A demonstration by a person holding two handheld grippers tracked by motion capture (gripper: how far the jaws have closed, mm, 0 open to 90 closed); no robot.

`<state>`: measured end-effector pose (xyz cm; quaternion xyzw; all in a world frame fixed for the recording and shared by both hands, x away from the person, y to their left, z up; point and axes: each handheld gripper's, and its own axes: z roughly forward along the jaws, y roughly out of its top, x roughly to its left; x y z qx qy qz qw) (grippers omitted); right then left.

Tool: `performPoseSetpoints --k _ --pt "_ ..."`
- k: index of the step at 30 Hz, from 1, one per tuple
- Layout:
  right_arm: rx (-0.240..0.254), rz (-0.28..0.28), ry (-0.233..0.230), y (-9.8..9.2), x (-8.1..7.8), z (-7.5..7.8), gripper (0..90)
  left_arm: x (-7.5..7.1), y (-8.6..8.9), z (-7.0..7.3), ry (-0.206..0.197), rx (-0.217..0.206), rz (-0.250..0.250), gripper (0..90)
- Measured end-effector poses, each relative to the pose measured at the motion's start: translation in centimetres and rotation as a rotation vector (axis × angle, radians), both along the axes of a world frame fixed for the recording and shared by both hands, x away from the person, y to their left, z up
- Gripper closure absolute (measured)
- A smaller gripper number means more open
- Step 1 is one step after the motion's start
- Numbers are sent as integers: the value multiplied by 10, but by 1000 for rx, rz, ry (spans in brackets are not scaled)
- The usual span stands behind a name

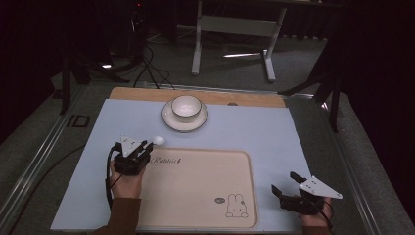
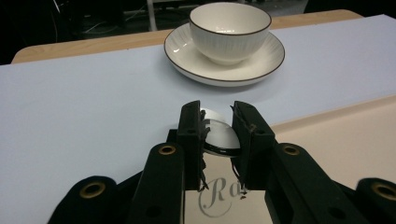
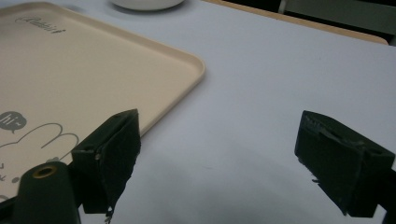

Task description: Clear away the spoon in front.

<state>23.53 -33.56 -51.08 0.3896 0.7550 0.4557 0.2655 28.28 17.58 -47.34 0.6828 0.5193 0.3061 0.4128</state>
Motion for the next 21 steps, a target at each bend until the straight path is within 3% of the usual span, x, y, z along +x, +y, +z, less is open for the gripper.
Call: performPoseSetpoints --k 21 --pt "-2 -2 -1 -1 -1 0 142 -16 5 -9 -10 0 14 743"
